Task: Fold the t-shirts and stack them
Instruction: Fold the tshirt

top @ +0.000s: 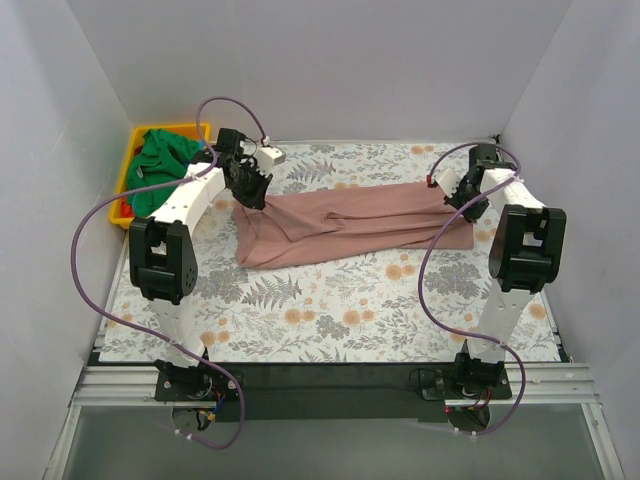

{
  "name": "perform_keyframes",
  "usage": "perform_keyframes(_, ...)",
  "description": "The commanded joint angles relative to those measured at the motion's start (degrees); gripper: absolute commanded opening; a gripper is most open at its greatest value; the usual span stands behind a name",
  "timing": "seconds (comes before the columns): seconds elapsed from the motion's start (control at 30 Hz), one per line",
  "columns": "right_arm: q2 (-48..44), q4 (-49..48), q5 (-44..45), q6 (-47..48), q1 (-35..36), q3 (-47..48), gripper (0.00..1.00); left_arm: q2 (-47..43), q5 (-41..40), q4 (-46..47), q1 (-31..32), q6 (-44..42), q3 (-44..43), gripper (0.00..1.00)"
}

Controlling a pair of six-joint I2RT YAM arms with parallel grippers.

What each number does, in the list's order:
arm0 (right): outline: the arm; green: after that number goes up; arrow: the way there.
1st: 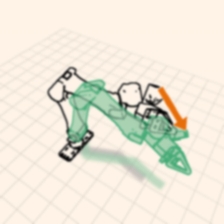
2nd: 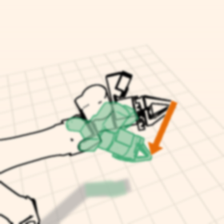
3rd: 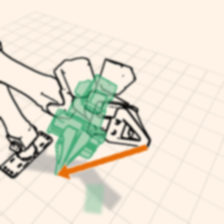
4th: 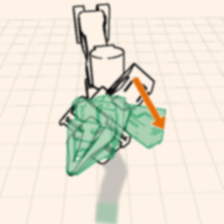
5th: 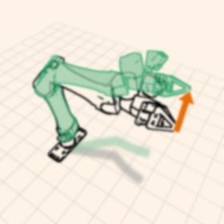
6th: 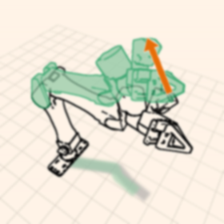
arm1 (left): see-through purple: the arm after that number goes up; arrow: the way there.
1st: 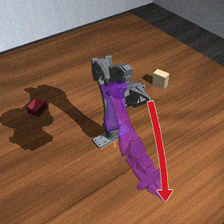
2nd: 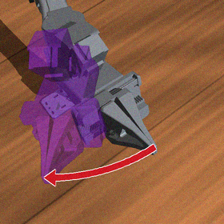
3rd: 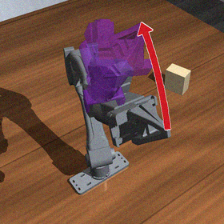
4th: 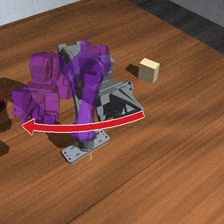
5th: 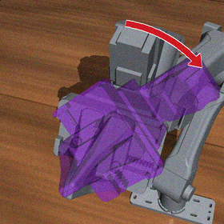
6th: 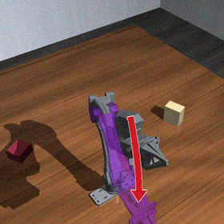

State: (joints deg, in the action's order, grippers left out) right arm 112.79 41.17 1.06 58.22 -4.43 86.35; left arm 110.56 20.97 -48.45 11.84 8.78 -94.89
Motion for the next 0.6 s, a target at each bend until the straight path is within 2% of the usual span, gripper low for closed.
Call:
perform_keyframes(0.0,1.11,0.67,-0.36,-0.38,0.38,3.74,0.01,-0.44,0.30,0.81,-0.41,-0.43,-2.58,0.00)
perform_keyframes(0.47,4.89,0.58,-0.53,-3.46,1.79,8.66,0.01,2.55,-1.72,3.79,-1.81,-0.08,-2.84,0.00)
perform_keyframes(0.5,5.07,0.49,0.08,-3.72,1.79,8.84,0.05,2.64,-2.77,4.15,-1.99,0.27,-2.76,0.03)
perform_keyframes(0.57,4.89,0.67,0.69,-5.21,1.61,9.19,0.24,2.55,-2.96,3.63,-2.34,1.85,-3.28,0.22)
